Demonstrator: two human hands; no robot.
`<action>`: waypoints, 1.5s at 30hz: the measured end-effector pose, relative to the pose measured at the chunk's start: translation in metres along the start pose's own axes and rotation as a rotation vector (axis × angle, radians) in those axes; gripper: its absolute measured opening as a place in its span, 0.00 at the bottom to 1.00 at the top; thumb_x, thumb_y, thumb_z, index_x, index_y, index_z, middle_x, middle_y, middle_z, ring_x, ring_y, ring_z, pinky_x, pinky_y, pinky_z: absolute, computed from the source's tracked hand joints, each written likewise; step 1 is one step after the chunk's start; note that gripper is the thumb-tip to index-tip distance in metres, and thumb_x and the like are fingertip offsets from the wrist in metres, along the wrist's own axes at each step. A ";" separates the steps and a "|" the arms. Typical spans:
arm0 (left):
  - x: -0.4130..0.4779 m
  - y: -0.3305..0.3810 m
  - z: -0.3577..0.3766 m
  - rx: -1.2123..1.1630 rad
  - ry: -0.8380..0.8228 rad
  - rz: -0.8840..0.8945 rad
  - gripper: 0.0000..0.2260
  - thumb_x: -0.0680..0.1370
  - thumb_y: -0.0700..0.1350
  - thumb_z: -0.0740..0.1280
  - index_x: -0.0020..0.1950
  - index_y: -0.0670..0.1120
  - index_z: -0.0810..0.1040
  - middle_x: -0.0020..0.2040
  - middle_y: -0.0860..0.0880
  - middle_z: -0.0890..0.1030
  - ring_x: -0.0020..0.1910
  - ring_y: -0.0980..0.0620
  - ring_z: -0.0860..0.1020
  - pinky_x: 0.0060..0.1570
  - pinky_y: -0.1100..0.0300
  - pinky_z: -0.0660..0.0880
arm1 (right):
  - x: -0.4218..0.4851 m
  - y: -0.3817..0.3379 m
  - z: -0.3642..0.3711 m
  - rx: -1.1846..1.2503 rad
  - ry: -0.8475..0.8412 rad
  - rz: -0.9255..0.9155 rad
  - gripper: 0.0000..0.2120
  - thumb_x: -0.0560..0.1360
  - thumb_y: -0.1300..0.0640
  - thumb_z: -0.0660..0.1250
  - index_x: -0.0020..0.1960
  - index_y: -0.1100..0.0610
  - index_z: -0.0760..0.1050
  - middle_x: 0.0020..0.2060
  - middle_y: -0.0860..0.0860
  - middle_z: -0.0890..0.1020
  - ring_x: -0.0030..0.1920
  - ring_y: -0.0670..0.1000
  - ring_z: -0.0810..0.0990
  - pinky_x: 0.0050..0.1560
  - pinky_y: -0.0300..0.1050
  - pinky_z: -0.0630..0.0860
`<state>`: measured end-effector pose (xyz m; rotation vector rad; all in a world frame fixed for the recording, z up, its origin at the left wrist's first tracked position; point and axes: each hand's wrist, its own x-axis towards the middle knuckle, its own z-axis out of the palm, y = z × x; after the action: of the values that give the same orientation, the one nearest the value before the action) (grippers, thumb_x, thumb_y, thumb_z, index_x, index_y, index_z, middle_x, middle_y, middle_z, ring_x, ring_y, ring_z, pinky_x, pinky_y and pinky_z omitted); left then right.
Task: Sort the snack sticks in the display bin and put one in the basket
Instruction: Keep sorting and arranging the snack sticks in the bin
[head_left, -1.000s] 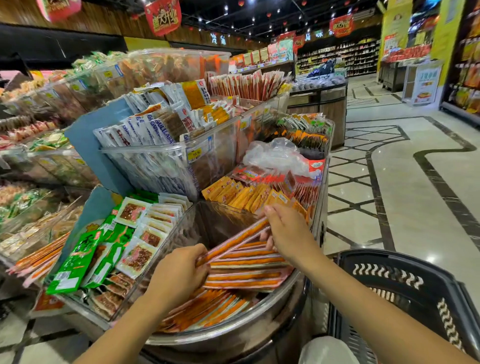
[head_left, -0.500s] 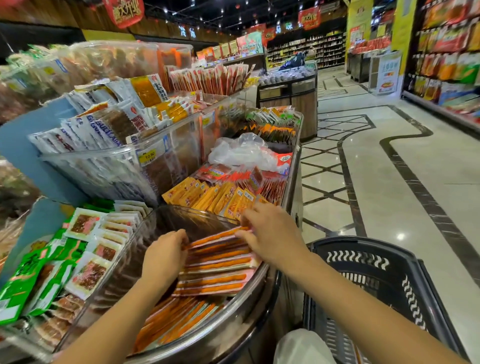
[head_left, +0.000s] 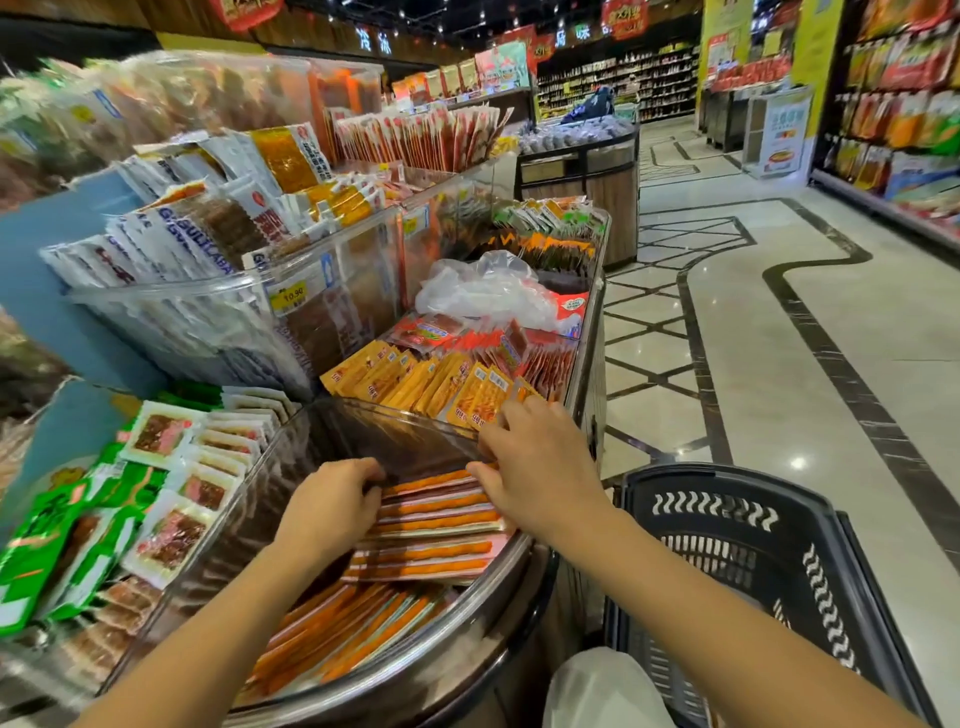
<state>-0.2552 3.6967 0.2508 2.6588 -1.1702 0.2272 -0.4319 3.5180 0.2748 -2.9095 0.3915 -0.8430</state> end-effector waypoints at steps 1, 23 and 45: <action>-0.004 0.001 -0.008 -0.017 0.045 0.030 0.09 0.78 0.44 0.68 0.57 0.52 0.83 0.52 0.55 0.85 0.52 0.53 0.82 0.52 0.53 0.79 | 0.001 -0.003 0.000 0.020 0.024 -0.004 0.16 0.79 0.42 0.66 0.56 0.53 0.80 0.50 0.51 0.80 0.55 0.54 0.75 0.57 0.52 0.71; -0.073 -0.096 -0.056 -0.045 0.367 -0.017 0.08 0.80 0.44 0.69 0.58 0.43 0.80 0.62 0.47 0.79 0.61 0.48 0.74 0.61 0.58 0.67 | 0.025 -0.138 0.053 0.297 -0.812 -0.428 0.18 0.72 0.61 0.66 0.59 0.48 0.83 0.53 0.48 0.86 0.53 0.50 0.82 0.56 0.46 0.79; -0.073 -0.098 -0.053 -0.089 0.365 -0.076 0.11 0.82 0.49 0.65 0.62 0.47 0.80 0.68 0.50 0.77 0.68 0.51 0.72 0.68 0.54 0.69 | 0.021 -0.136 0.058 0.476 -0.774 -0.438 0.08 0.75 0.55 0.74 0.54 0.48 0.84 0.45 0.37 0.78 0.42 0.34 0.74 0.38 0.26 0.65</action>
<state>-0.2345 3.8264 0.2707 2.4414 -0.9372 0.6026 -0.3541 3.6439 0.2571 -2.6000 -0.4546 0.1993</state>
